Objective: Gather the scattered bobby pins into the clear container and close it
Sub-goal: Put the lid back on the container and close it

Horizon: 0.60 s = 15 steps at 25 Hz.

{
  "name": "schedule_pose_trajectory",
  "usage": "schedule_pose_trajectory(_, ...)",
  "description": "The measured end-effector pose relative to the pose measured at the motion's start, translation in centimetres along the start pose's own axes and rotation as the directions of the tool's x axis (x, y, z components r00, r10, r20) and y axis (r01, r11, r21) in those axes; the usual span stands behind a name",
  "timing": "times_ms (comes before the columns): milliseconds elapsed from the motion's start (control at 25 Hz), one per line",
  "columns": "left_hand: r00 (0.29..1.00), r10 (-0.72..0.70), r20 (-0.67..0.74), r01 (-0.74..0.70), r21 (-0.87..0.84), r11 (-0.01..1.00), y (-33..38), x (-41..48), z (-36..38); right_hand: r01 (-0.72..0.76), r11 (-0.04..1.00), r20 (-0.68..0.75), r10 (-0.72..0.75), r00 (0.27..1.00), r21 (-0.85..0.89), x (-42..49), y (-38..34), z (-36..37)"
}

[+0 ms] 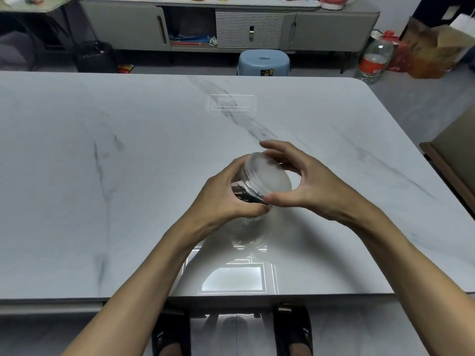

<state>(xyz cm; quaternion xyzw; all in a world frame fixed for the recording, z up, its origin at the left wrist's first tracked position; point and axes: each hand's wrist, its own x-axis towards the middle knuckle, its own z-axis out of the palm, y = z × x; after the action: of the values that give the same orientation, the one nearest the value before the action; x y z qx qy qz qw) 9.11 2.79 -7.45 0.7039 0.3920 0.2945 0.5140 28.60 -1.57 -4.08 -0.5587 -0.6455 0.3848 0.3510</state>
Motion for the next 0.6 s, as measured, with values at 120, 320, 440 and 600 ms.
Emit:
schedule_pose_trajectory(120, 1.0, -0.019, -0.007, 0.019, 0.01, 1.0, -0.1, -0.02, -0.18, -0.007, 0.997, 0.057, 0.011, 0.998, -0.073, 0.04, -0.22, 0.3)
schedule_pose_trajectory(320, 1.0, -0.005, 0.005, 0.005, 0.008, 1.0, -0.23, -0.14, -0.28, 0.008, 0.991, 0.076, 0.002, 0.997, -0.134, 0.12, -0.45, 0.21)
schedule_pose_trajectory(440, 1.0, 0.009, 0.014, -0.009, -0.009, 1.0, -0.21, -0.14, -0.34, 0.027, 0.986, 0.08, -0.014, 0.997, -0.167, 0.26, -0.59, 0.29)
schedule_pose_trajectory(600, 0.999, 0.042, 0.026, -0.042, -0.018, 0.999, -0.03, -0.23, -0.39, 0.041, 0.976, 0.098, -0.02, 0.995, -0.212, 0.36, -0.89, 0.02)
